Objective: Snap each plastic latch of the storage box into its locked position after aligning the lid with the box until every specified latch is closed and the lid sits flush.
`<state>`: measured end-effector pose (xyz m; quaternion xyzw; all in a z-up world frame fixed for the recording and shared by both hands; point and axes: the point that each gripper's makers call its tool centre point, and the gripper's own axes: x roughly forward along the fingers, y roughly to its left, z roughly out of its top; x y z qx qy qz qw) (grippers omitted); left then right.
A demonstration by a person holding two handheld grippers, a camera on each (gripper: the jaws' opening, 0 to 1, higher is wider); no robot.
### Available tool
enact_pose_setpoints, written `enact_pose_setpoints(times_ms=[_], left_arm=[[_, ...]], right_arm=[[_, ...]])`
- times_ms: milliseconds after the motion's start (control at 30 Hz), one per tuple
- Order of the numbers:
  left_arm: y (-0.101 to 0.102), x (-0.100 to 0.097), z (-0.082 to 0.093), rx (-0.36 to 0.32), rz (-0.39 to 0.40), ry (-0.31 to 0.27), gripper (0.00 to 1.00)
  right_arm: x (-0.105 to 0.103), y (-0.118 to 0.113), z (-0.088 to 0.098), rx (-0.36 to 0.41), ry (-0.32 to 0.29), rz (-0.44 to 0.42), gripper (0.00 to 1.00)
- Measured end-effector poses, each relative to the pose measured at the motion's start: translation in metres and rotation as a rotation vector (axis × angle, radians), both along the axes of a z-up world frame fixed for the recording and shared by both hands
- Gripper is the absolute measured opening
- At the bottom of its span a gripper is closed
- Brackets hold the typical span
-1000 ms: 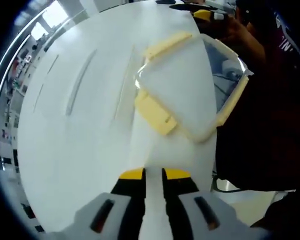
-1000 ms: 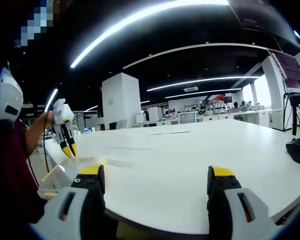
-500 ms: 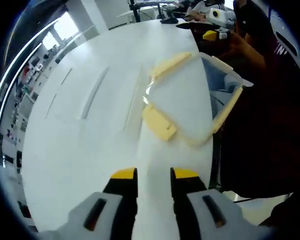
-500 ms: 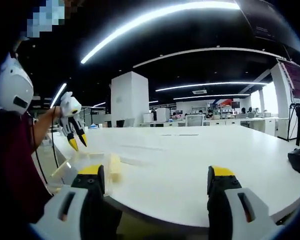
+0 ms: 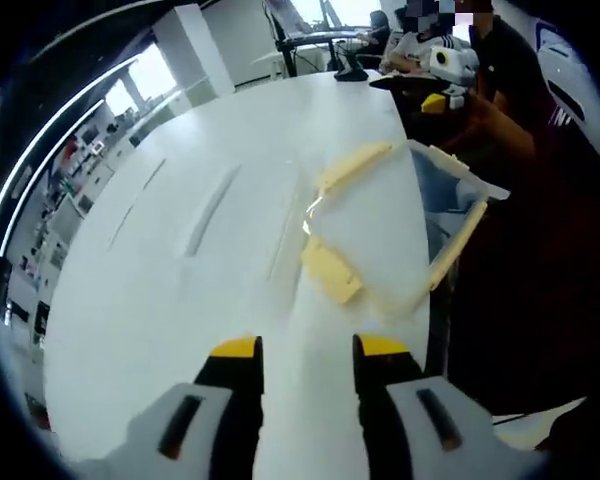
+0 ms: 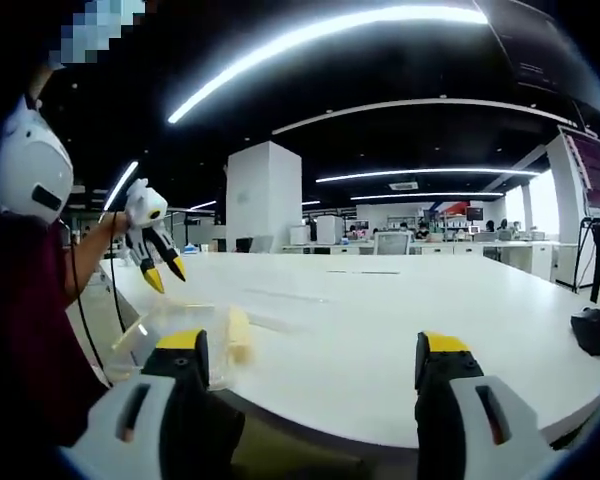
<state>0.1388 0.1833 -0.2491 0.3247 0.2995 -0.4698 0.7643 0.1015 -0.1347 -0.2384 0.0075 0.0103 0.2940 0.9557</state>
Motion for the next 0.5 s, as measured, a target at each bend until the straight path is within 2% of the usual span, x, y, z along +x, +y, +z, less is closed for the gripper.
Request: enact_pose_setpoints(times_ms=[67,333,500], left_arm=[[-0.005,0.003,0.010,-0.059,-0.007,-0.040,0.39],[-0.029,0.002,0.042,-0.269,-0.049,-0.117,0.49],[-0.041,0.005,0.059,-0.415,-0.044,-0.159,0.54]], right_arm=[[-0.002,-0.001,0.000,-0.002,-0.001,-0.001,0.85],[-0.008,-0.004,0.000,-0.005,0.003,-0.004,0.86],[-0.012,-0.005,-0.002,-0.007,0.004,0.002,0.86]])
